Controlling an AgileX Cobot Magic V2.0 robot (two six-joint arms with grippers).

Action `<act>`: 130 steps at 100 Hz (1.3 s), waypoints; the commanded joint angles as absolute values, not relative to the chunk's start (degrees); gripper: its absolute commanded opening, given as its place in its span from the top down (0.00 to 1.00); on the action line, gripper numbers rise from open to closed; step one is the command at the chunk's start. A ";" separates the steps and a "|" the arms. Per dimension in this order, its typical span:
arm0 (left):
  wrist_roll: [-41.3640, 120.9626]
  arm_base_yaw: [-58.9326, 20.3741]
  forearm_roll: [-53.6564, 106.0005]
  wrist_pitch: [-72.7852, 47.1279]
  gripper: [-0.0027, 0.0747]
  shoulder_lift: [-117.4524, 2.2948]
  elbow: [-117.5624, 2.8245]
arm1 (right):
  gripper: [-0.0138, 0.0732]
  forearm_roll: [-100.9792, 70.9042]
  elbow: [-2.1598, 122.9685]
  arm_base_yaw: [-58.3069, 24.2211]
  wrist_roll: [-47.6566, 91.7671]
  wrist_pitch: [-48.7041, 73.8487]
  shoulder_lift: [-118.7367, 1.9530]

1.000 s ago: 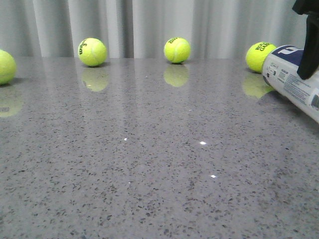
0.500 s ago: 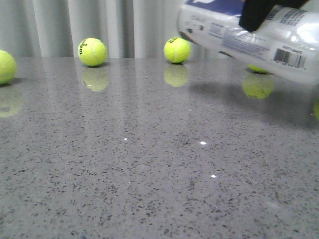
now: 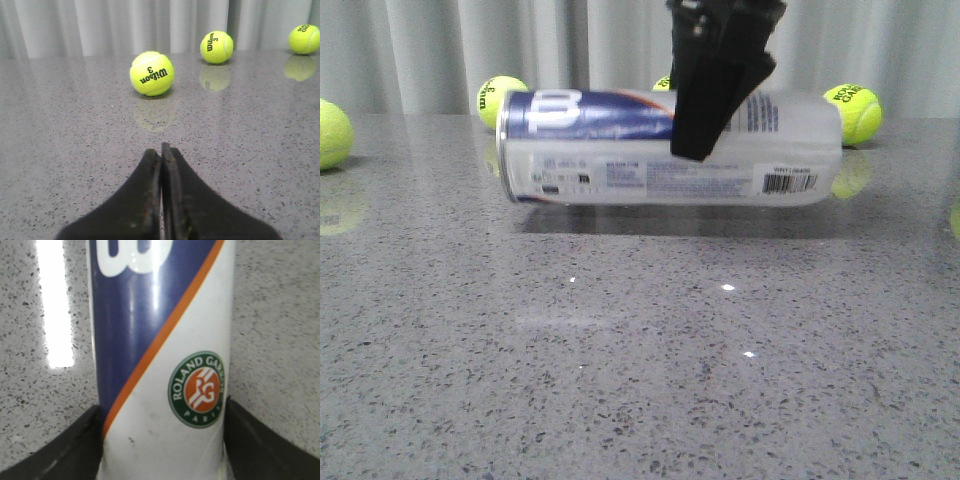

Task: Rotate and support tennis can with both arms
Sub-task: 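Carry the can toward the table center and set it down lying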

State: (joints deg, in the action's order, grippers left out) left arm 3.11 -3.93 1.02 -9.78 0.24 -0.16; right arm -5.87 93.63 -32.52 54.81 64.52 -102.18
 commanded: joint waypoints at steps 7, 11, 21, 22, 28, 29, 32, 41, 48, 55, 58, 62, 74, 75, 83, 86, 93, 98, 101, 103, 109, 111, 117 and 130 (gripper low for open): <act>2.62 -3.80 1.19 -5.19 0.99 2.54 2.59 | 0.38 -1.22 95.59 -32.95 56.01 63.66 -101.54; 2.62 -3.80 1.19 -5.19 0.99 2.54 2.59 | 0.38 -1.00 95.59 -32.95 56.01 63.74 -101.79; 2.62 -3.80 1.19 -5.19 0.99 2.54 2.59 | 0.38 -2.08 95.59 -32.95 56.01 63.68 -101.80; 2.62 -3.80 1.19 -5.19 0.99 2.54 2.59 | 0.38 -2.18 95.59 -32.95 56.01 63.68 -101.80; 2.62 -3.80 1.19 -5.19 0.99 2.54 2.59 | 0.31 -2.24 95.59 -32.95 55.86 63.57 -101.80; 2.62 -3.80 1.19 -5.19 0.99 2.54 2.59 | 0.31 -2.24 95.59 -32.95 55.89 63.57 -101.80; 2.62 -3.80 1.19 -5.19 0.99 2.54 2.59 | 0.25 -2.24 95.59 -32.95 55.74 63.57 -101.80; 2.62 -3.80 1.19 -5.19 0.99 2.54 2.59 | 0.07 -2.35 95.59 -32.95 55.18 63.58 -101.80; 2.62 -3.80 1.19 -5.19 0.99 2.54 2.59 | 0.10 -2.49 95.59 -32.95 55.16 63.50 -101.80; 2.62 -3.80 1.19 -5.19 0.99 2.54 2.59 | 0.10 -2.54 95.59 -32.95 55.16 63.57 -101.80; 2.62 -3.80 1.19 -5.19 0.99 2.54 2.59 | 0.10 -2.54 95.59 -32.95 55.16 63.62 -101.80; 2.62 -3.80 1.19 -5.19 0.99 2.54 2.59 | 0.10 -2.54 95.59 -32.95 55.16 63.63 -101.64; 2.62 -3.80 1.19 -5.19 0.99 2.54 2.59 | 0.10 -2.54 95.59 -32.95 55.16 63.63 -100.12; 2.62 -3.80 1.19 -5.19 0.99 2.54 2.59 | 0.10 -2.54 95.59 -32.95 55.16 63.63 -99.88; 2.62 -3.80 1.19 -5.19 0.99 2.54 2.59 | 0.10 -2.60 95.59 -32.95 54.94 63.56 -98.21; 2.62 -3.80 1.19 -5.19 0.99 2.54 2.59 | 0.10 -2.71 95.59 -32.95 53.85 63.33 -97.56; 2.62 -3.80 1.19 -5.19 0.99 2.54 2.59 | 0.10 -2.71 95.59 -32.95 48.16 63.26 -95.80; 2.62 -3.80 1.19 -5.19 0.99 2.54 2.59 | 0.11 -2.49 95.59 -32.95 43.38 63.13 -94.90; 2.62 -3.80 1.19 -5.19 0.99 2.54 2.59 | 0.14 -2.14 95.59 -32.95 40.20 62.97 -94.13; 2.62 -3.80 1.19 -5.19 0.99 2.54 2.59 | 0.16 -1.74 95.59 -32.95 37.53 62.84 -93.68; 2.62 -3.80 1.19 -5.19 0.99 2.54 2.59 | 0.29 -0.31 95.59 -32.95 28.86 62.77 -92.51; 2.62 -3.80 1.19 -5.19 0.99 2.54 2.59 | 0.34 0.00 95.59 -32.95 27.04 62.77 -92.06; 2.62 -3.80 1.19 -5.19 0.99 2.54 2.59 | 0.52 1.74 95.51 -32.95 19.56 62.91 -91.03; 2.62 -3.80 1.19 -5.19 0.99 2.54 2.59 | 0.90 2.05 94.50 -32.95 9.45 65.23 -89.41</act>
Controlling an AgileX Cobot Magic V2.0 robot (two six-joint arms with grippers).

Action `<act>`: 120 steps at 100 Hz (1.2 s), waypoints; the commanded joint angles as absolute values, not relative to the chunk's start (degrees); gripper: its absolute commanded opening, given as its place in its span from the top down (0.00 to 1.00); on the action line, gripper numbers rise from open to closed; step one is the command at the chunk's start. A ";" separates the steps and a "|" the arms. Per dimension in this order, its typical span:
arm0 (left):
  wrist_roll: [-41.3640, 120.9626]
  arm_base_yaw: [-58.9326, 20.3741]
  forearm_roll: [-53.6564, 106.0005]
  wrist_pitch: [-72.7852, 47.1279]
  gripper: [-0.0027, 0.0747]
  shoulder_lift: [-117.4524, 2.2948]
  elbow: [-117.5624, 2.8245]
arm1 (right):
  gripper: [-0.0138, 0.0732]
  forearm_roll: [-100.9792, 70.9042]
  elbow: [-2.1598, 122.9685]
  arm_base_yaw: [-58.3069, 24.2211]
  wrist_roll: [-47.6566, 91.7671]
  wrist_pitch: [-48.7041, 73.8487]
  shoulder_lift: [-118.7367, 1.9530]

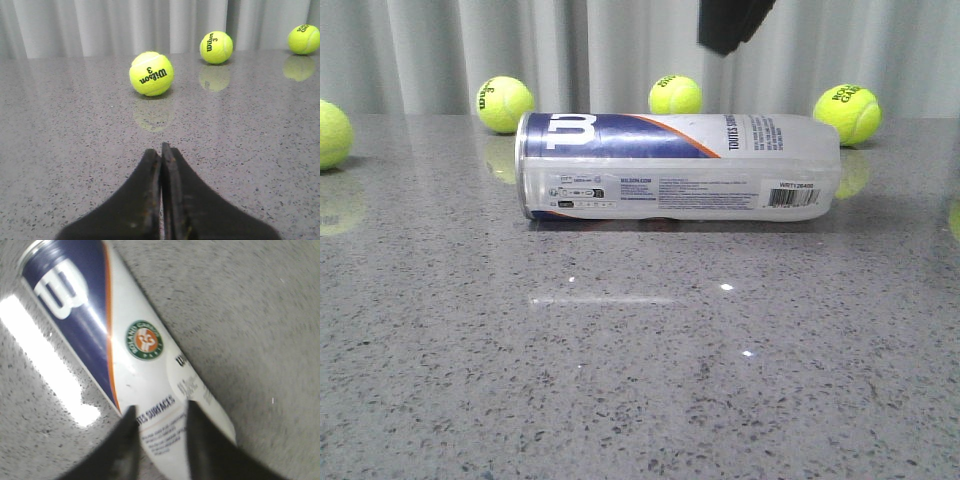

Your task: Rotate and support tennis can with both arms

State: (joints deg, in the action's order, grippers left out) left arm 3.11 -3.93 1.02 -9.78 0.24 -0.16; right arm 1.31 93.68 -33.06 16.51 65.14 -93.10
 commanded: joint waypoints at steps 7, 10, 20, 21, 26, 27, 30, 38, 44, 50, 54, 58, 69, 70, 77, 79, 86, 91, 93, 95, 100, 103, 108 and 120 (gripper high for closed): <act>2.62 -3.80 1.19 -5.19 0.99 2.54 2.59 | 0.91 1.04 93.47 -32.89 5.99 65.53 -88.20; 2.62 -3.80 1.19 -5.19 0.99 2.54 2.59 | 0.92 0.97 92.83 -32.82 4.06 65.13 -87.38; 2.62 -3.80 1.19 -5.19 0.99 2.54 2.59 | 0.92 1.34 90.56 -32.82 -2.01 63.63 -84.35; 2.62 -3.80 1.19 -5.19 0.99 2.54 2.59 | 0.92 1.41 90.09 -32.82 -2.99 63.49 -84.08; 2.62 -3.80 1.19 -5.19 0.99 2.54 2.59 | 0.92 2.13 88.24 -32.77 -6.49 62.14 -82.26; 2.62 -3.80 1.19 -5.19 0.99 2.54 2.59 | 0.92 2.27 87.95 -32.77 -6.95 61.95 -81.70; 2.62 -3.80 1.19 -5.19 0.99 2.54 2.59 | 0.92 2.64 86.35 -32.77 -8.64 61.14 -80.60; 2.62 -3.80 1.19 -5.19 0.99 2.54 2.59 | 0.92 3.98 81.68 -32.77 -12.67 58.57 -77.03; 2.62 -3.80 1.19 -5.19 0.99 2.54 2.59 | 0.92 4.38 78.19 -32.77 -14.61 56.93 -74.54; 2.62 -3.80 1.19 -5.19 0.99 2.54 2.59 | 0.92 4.38 74.46 -32.77 -16.28 54.75 -71.59; 2.62 -3.80 1.19 -5.19 0.99 2.54 2.59 | 0.92 4.38 71.52 -32.77 -16.73 53.08 -69.88; 2.62 -3.80 1.19 -5.19 0.99 2.54 2.59 | 0.92 4.38 68.54 -32.77 -16.73 51.71 -67.79; 2.62 -3.80 1.19 -5.19 0.99 2.54 2.59 | 0.92 4.45 60.96 -32.77 -16.73 47.15 -61.88; 2.62 -3.80 1.19 -5.19 0.99 2.54 2.59 | 0.92 4.45 60.52 -32.77 -16.73 47.15 -61.51; 2.62 -3.80 1.19 -5.19 0.99 2.54 2.59 | 0.92 4.50 56.27 -32.77 -16.73 44.62 -57.12; 2.62 -3.80 1.19 -5.19 0.99 2.54 2.59 | 0.92 4.57 55.05 -32.77 -16.73 44.13 -56.31; 2.62 -3.80 1.19 -5.19 0.99 2.54 2.59 | 0.92 5.19 51.25 -32.77 -16.73 41.70 -52.04; 2.62 -3.80 1.19 -5.19 0.99 2.54 2.59 | 0.92 5.68 48.84 -32.77 -16.73 40.05 -49.14; 2.62 -3.80 1.19 -5.19 0.99 2.54 2.59 | 0.92 5.91 47.90 -32.77 -16.73 39.45 -47.96; 2.62 -3.80 1.19 -5.19 0.99 2.54 2.59 | 0.92 6.19 47.29 -32.77 -16.73 38.87 -46.85; 2.62 -3.80 1.19 -5.19 0.99 2.54 2.59 | 0.92 6.53 45.07 -32.77 -16.73 37.65 -43.51; 2.62 -3.80 1.19 -5.19 0.99 2.54 2.59 | 0.92 6.68 43.81 -32.77 -16.73 37.19 -41.92; 2.62 -3.80 1.19 -5.19 0.99 2.54 2.59 | 0.92 6.86 42.43 -32.77 -16.73 36.49 -39.52; 2.62 -3.80 1.19 -5.04 0.99 2.54 2.59 | 0.92 7.04 38.60 -32.77 -16.67 34.57 -32.95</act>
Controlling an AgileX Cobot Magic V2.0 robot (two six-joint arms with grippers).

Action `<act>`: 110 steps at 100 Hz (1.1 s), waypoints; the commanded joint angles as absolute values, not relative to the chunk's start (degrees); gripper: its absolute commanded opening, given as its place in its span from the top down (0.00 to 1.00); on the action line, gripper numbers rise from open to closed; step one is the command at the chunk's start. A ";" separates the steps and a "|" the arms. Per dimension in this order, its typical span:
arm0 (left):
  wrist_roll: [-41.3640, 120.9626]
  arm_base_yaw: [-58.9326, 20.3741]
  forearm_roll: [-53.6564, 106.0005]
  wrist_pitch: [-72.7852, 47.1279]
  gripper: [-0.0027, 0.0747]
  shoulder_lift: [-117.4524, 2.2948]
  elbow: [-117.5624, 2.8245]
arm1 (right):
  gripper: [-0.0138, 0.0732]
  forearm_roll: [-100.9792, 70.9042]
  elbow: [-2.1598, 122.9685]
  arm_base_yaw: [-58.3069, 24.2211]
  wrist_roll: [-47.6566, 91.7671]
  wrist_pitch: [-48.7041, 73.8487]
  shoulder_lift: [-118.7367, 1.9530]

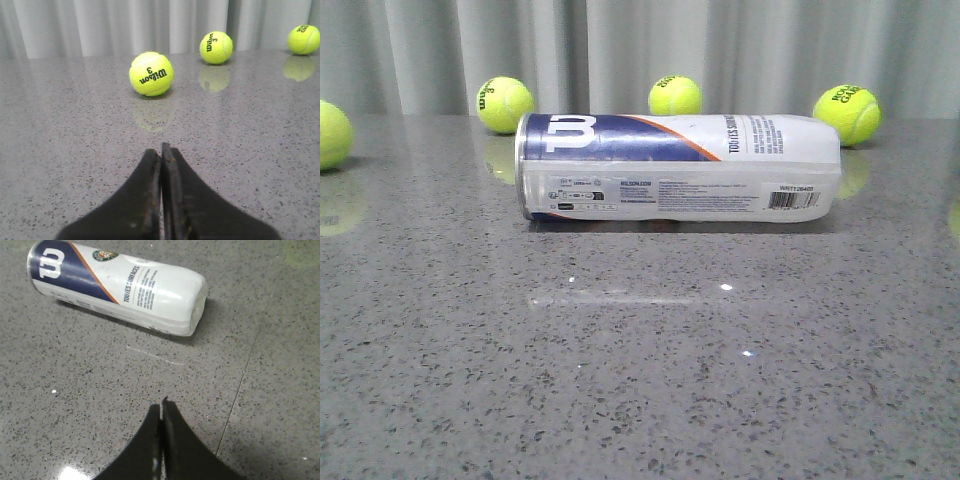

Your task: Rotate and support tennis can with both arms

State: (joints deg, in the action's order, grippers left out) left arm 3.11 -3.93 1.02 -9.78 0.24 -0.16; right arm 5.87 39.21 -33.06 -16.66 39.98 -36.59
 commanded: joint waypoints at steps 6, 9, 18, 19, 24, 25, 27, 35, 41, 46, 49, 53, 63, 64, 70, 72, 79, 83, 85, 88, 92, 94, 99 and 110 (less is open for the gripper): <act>2.62 -3.80 1.19 -3.95 0.99 2.54 2.59 | 0.92 7.04 36.69 -32.77 -16.67 33.89 -29.32; 2.62 -3.80 1.19 -2.34 0.99 2.54 2.59 | 0.92 7.04 35.63 -32.77 -16.67 33.63 -27.89; 2.62 -3.80 1.19 2.86 0.99 2.54 2.49 | 0.92 7.04 33.37 -32.77 -16.62 33.05 -23.34; 2.62 -3.80 1.19 3.15 0.99 2.54 2.35 | 0.92 7.04 33.07 -32.77 -16.57 32.94 -23.01; 2.62 -3.80 1.19 4.30 0.99 2.54 1.89 | 0.92 7.04 32.09 -32.77 -16.22 32.59 -20.92; 2.62 -3.80 1.19 4.30 0.99 2.54 1.60 | 0.92 7.04 31.97 -32.77 -16.16 32.52 -20.37; 2.62 -3.80 1.19 4.30 0.99 2.54 1.19 | 0.92 7.04 31.64 -32.77 -15.93 32.51 -19.62; 2.62 -3.80 1.29 3.23 0.99 2.43 -0.78 | 0.92 7.04 30.70 -32.77 -15.79 32.66 -17.64; 2.62 -3.80 1.42 0.48 0.99 1.94 -3.38 | 0.92 7.04 30.38 -32.77 -15.79 32.74 -17.15; 2.62 -3.80 1.42 -2.60 0.99 0.86 -5.83 | 0.92 7.04 30.19 -32.77 -15.79 32.74 -17.15; 2.62 -3.80 1.42 -4.42 0.99 -0.02 -7.28 | 0.92 7.04 30.12 -32.77 -15.79 32.88 -17.15; 2.62 -3.80 1.32 -7.08 0.99 -1.71 -9.52 | 0.92 7.04 30.12 -32.77 -15.79 32.82 -17.15; 2.62 -3.80 1.32 -12.58 0.99 -6.84 -15.00 | 0.92 7.04 30.12 -32.77 -15.79 32.82 -17.15; 2.62 -3.80 1.44 -13.04 0.99 -7.27 -15.42 | 0.92 7.04 30.12 -32.77 -15.79 32.82 -17.15; 2.62 -3.80 1.42 -19.14 0.99 -11.52 -19.53 | 0.92 7.04 30.12 -32.77 -15.79 32.82 -17.15; 2.62 -3.80 1.42 -20.53 0.99 -13.10 -20.98 | 0.92 7.04 30.12 -32.77 -15.79 32.82 -17.15; 2.62 -3.80 1.42 -27.54 0.99 -18.69 -25.79 | 0.92 7.04 30.12 -32.77 -15.79 32.82 -17.15; 2.62 -3.80 1.42 -30.41 0.99 -22.12 -28.45 | 0.92 7.04 30.12 -32.77 -15.79 32.82 -17.15; 2.62 -3.80 1.42 -31.83 0.99 -23.28 -29.30 | 0.92 7.04 30.12 -32.77 -15.79 32.82 -17.15; 2.62 -3.80 1.42 -33.91 0.99 -26.06 -31.37 | 0.92 7.04 30.12 -32.77 -15.79 32.82 -17.15; 2.62 -3.80 1.42 -35.49 0.99 -28.68 -33.29 | 0.92 7.04 30.12 -32.77 -15.79 32.82 -17.15; 2.62 -3.80 1.42 -36.00 0.99 -30.14 -34.33 | 0.92 7.04 30.12 -32.77 -15.79 32.82 -17.15; 2.62 -3.80 1.56 -36.51 0.95 -33.19 -36.54 | 0.92 7.04 30.12 -32.77 -15.79 32.82 -17.15; 2.62 -3.92 1.56 -36.36 0.76 -38.47 -40.16 | 0.92 7.04 30.12 -32.77 -15.79 32.82 -17.15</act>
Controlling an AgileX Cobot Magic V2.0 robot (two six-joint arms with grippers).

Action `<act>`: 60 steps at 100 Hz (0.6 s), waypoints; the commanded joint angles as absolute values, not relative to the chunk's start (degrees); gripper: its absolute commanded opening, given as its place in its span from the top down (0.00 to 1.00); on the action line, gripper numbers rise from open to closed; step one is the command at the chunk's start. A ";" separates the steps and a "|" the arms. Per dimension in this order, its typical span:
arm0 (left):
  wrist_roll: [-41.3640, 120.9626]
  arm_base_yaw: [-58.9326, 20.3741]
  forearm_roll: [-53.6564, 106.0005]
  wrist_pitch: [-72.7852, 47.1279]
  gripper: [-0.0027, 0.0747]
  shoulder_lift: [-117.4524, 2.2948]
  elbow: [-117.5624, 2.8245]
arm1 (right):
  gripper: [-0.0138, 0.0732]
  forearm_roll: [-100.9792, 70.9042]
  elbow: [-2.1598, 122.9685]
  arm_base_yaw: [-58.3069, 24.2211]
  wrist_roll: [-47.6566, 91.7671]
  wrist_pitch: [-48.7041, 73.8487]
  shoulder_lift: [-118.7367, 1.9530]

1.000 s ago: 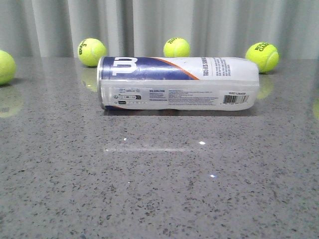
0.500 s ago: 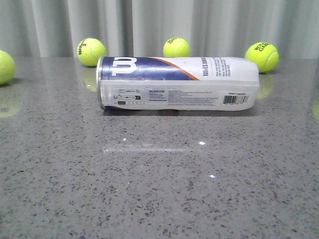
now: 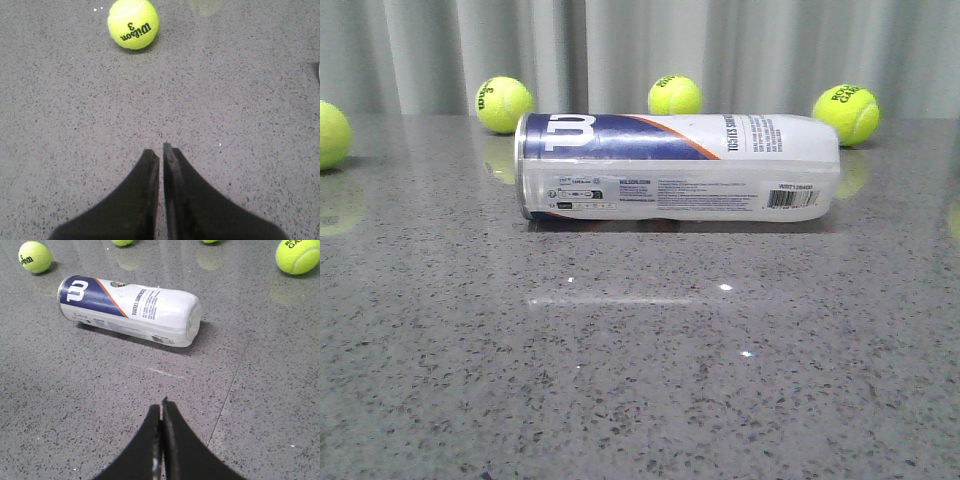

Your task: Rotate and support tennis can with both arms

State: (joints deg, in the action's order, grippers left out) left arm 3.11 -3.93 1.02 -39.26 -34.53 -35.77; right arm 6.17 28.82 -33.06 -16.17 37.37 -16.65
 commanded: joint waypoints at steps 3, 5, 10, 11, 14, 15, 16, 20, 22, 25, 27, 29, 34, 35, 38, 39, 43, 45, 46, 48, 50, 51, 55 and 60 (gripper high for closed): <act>2.62 -3.92 1.56 -36.36 0.68 -40.01 -41.07 | 0.92 7.04 30.12 -32.77 -15.79 32.82 -17.15; 2.62 -3.92 1.56 -36.36 0.62 -40.60 -41.54 | 0.92 7.04 30.12 -32.77 -15.79 32.82 -17.15; 2.62 -3.92 1.56 -36.36 0.45 -42.97 -42.61 | 0.92 7.04 30.12 -32.77 -15.79 32.82 -17.15; 2.62 -3.92 1.56 -36.36 0.43 -43.59 -42.92 | 0.92 7.04 30.12 -32.77 -15.79 32.82 -17.15; 2.62 -3.92 2.17 -36.36 0.35 -44.55 -43.40 | 0.92 7.04 30.12 -32.77 -15.79 32.82 -17.15; 2.62 -3.92 2.38 -36.36 0.34 -45.18 -43.76 | 0.92 7.04 30.12 -32.77 -15.79 32.82 -17.15; 2.62 -3.92 2.92 -36.36 0.31 -45.79 -44.11 | 0.92 7.04 30.12 -32.77 -15.79 32.82 -17.15; 2.62 -3.92 5.38 -36.48 0.26 -47.57 -45.21 | 0.92 7.04 30.12 -32.77 -15.79 32.82 -17.15; 2.62 -3.92 6.47 -36.59 0.25 -48.22 -45.60 | 0.92 7.04 30.12 -32.77 -15.79 32.82 -17.15; 2.72 -3.92 8.84 -36.75 0.25 -49.69 -46.42 | 0.92 7.04 30.12 -32.77 -15.79 32.82 -17.15; 3.07 -3.92 10.88 -36.86 0.26 -50.75 -47.08 | 0.92 7.04 30.12 -32.77 -15.79 32.82 -17.15; 4.02 -4.06 13.17 -36.89 0.26 -51.84 -47.67 | 0.92 7.04 30.12 -32.77 -15.79 32.82 -17.15; 8.37 -4.48 19.92 -37.13 0.26 -54.74 -49.24 | 0.92 7.04 30.12 -32.77 -15.79 32.82 -17.15; 8.99 -4.62 20.87 -37.29 0.26 -54.74 -49.42 | 0.92 7.04 30.12 -32.77 -15.79 32.82 -17.15; 11.57 -4.94 24.87 -37.71 0.26 -56.47 -50.16 | 0.92 7.04 30.12 -32.77 -15.79 32.82 -17.15; 12.21 -5.09 25.83 -37.85 0.26 -56.81 -50.35 | 0.92 7.04 30.12 -32.77 -15.79 32.82 -17.15; 16.98 -5.56 32.74 -39.13 0.26 -58.97 -51.69 | 0.92 7.04 30.12 -32.77 -15.79 32.77 -17.15; 18.42 -5.70 34.61 -39.56 0.26 -60.03 -52.07 | 0.92 7.04 30.12 -32.77 -15.79 32.77 -17.15; 19.81 -5.87 36.42 -39.98 0.26 -60.74 -52.44 | 0.92 7.04 30.12 -32.77 -15.79 32.77 -17.15; 21.66 -6.04 39.00 -40.70 0.26 -61.77 -53.00 | 0.92 7.04 30.12 -32.77 -15.79 32.77 -17.15; 22.62 -6.29 41.38 -41.19 0.26 -62.47 -53.50 | 0.92 7.04 30.12 -32.77 -15.79 32.77 -17.15; 23.46 -6.30 42.16 -41.57 0.26 -63.17 -53.68 | 0.92 7.04 30.12 -32.77 -15.79 32.77 -17.15; 25.72 -6.55 46.71 -42.67 0.26 -65.21 -54.55 | 0.92 7.04 30.12 -32.77 -15.79 32.77 -17.15; 28.40 -6.80 51.52 -43.77 0.26 -67.52 -55.54 | 0.92 7.04 30.12 -32.77 -15.79 32.77 -17.15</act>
